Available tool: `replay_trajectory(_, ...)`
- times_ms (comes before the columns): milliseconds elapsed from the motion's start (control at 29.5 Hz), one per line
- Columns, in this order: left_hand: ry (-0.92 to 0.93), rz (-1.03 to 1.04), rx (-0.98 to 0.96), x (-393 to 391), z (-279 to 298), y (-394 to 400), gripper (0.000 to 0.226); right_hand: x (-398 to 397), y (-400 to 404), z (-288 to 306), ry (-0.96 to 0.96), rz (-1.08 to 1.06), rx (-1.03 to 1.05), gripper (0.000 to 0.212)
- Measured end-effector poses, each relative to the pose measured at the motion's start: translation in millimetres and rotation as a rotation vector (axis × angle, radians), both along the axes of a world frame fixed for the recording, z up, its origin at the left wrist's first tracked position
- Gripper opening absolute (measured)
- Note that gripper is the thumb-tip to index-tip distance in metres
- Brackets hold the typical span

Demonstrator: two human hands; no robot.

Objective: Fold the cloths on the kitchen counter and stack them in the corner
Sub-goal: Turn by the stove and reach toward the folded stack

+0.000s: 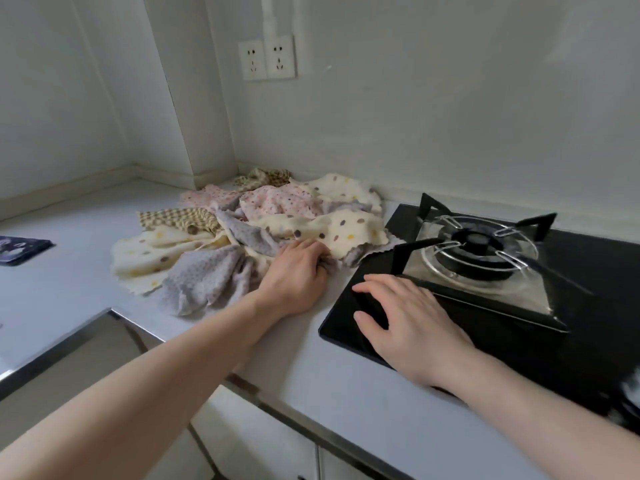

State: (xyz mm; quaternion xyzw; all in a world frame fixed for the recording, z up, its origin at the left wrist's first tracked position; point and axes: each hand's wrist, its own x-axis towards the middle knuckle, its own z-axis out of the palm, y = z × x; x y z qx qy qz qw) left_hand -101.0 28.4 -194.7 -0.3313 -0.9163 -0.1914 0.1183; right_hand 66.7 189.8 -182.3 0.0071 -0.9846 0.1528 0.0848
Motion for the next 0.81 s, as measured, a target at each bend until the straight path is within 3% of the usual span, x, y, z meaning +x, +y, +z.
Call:
replay_trajectory(204,0.06,0.082,-0.251,34.7,27.6,4.9,0.045,26.4,-13.1,3.7,0.041,-0.06,-0.048,0.043)
replay_trajectory(339,0.058,0.15,-0.067,60.5,69.9,9.4,0.045,58.1,-19.1,6.3,0.058,-0.092,-0.084,0.043)
replay_trajectory(441,0.065,0.193,0.02,75.7,95.9,8.5,0.042,78.0,-23.3,0.8,0.15,-0.161,-0.142,0.031)
replay_trajectory(645,0.105,0.273,0.282,105.9,134.0,0.7,0.021,89.6,-24.6,-3.1,0.337,-0.279,-0.242,0.022)
replay_trajectory(814,0.168,0.236,0.389,134.1,138.5,-7.6,0.031,93.1,-22.9,-2.9,0.447,-0.306,-0.351,0.027)
